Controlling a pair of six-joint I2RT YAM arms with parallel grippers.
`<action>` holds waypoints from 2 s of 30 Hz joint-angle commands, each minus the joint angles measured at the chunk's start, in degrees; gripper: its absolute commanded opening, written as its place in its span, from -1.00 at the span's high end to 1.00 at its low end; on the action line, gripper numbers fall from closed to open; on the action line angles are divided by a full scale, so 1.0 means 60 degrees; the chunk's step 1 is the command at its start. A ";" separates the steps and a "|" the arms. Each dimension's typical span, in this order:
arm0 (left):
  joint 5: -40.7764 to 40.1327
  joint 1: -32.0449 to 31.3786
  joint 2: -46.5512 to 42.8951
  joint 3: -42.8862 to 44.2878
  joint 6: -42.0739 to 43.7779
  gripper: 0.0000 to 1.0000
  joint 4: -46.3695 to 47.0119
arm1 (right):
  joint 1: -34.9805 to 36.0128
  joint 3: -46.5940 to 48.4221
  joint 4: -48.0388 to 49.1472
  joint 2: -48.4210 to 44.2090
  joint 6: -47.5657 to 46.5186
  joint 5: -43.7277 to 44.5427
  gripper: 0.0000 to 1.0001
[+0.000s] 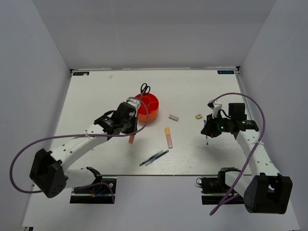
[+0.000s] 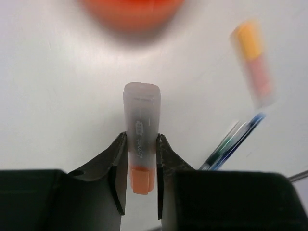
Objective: Sort the stationery into containers
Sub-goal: Pick up the pen from the center of the board, then place the pen in the storage box.
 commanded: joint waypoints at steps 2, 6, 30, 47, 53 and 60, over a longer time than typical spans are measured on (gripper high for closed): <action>-0.1200 0.0041 -0.1149 0.0655 0.1014 0.98 0.2662 | -0.0063 0.0242 0.0104 -0.0088 -0.0073 -0.0183 1.00; -0.2446 0.0055 -0.0960 0.0216 0.1835 0.98 0.5431 | -0.0049 0.0066 0.0353 -0.0235 0.0001 -0.0124 0.65; -0.4105 0.0290 0.1970 -0.0471 0.1340 0.98 1.0370 | -0.0049 -0.0037 0.0456 -0.0455 -0.0160 -0.0534 0.12; -0.4047 0.0465 0.1928 -0.1425 0.0636 -0.28 1.0914 | -0.0049 -0.0066 0.0383 -0.0484 -0.0219 -0.0623 -0.79; -0.3900 0.0436 0.1181 -0.1396 0.0797 -0.45 1.0564 | -0.0049 -0.0095 0.0427 -0.0426 -0.0190 -0.0535 -0.09; -0.3213 -0.0324 -0.0838 -0.0870 0.1061 1.00 0.7359 | -0.0019 0.0021 0.0646 0.0100 0.0132 -0.0722 1.00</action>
